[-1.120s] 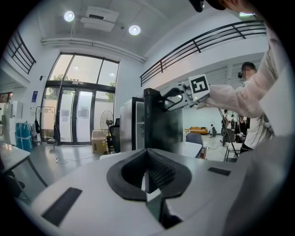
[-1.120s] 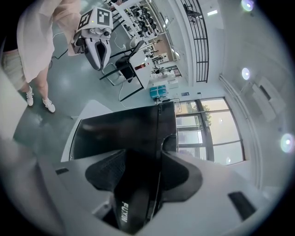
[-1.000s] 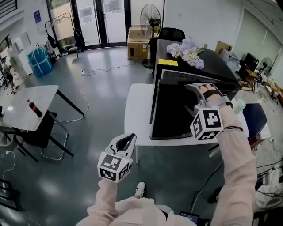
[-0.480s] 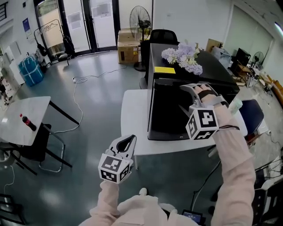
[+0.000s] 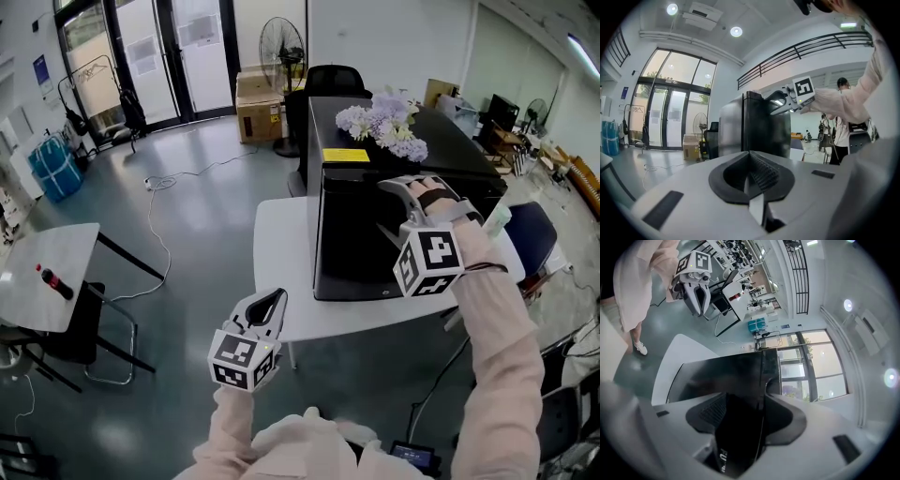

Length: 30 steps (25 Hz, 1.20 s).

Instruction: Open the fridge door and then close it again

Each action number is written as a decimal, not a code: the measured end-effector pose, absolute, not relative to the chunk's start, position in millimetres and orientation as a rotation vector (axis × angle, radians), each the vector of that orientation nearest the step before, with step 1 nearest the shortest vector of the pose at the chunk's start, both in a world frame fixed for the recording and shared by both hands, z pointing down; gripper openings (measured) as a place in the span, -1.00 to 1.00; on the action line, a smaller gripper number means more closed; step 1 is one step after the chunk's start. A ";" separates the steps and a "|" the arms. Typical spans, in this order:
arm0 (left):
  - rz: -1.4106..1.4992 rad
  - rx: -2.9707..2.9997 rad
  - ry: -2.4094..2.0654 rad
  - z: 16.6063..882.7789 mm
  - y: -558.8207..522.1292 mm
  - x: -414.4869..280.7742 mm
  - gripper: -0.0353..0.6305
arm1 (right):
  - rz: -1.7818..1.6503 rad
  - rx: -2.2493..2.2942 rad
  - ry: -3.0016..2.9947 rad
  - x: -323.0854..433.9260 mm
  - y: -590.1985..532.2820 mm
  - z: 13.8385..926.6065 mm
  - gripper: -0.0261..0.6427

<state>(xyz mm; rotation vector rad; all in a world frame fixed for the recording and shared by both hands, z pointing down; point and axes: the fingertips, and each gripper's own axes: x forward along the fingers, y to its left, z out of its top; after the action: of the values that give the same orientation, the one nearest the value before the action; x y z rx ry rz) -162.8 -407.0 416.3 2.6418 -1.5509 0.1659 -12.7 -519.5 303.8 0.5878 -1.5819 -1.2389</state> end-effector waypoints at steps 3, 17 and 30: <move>0.156 2.655 -1.537 415.6 -409.4 -159.0 -0.86 | -1.239 0.589 -1.581 -12.4 -519.5 304.0 -0.17; 0.135 2.691 -1.472 418.0 -402.8 -134.1 -0.86 | -1.279 0.912 -1.781 2.5 -492.1 270.1 -0.15; 0.084 2.650 -1.547 408.8 -355.1 -101.7 -0.86 | -0.460 1.305 -2.782 63.8 -388.5 255.1 -0.55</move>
<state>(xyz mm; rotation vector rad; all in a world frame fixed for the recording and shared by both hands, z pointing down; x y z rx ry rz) -101.7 -355.1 408.8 2.6505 -1.5470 0.0842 63.8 -388.5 255.1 1.3045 -2.7819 -0.4604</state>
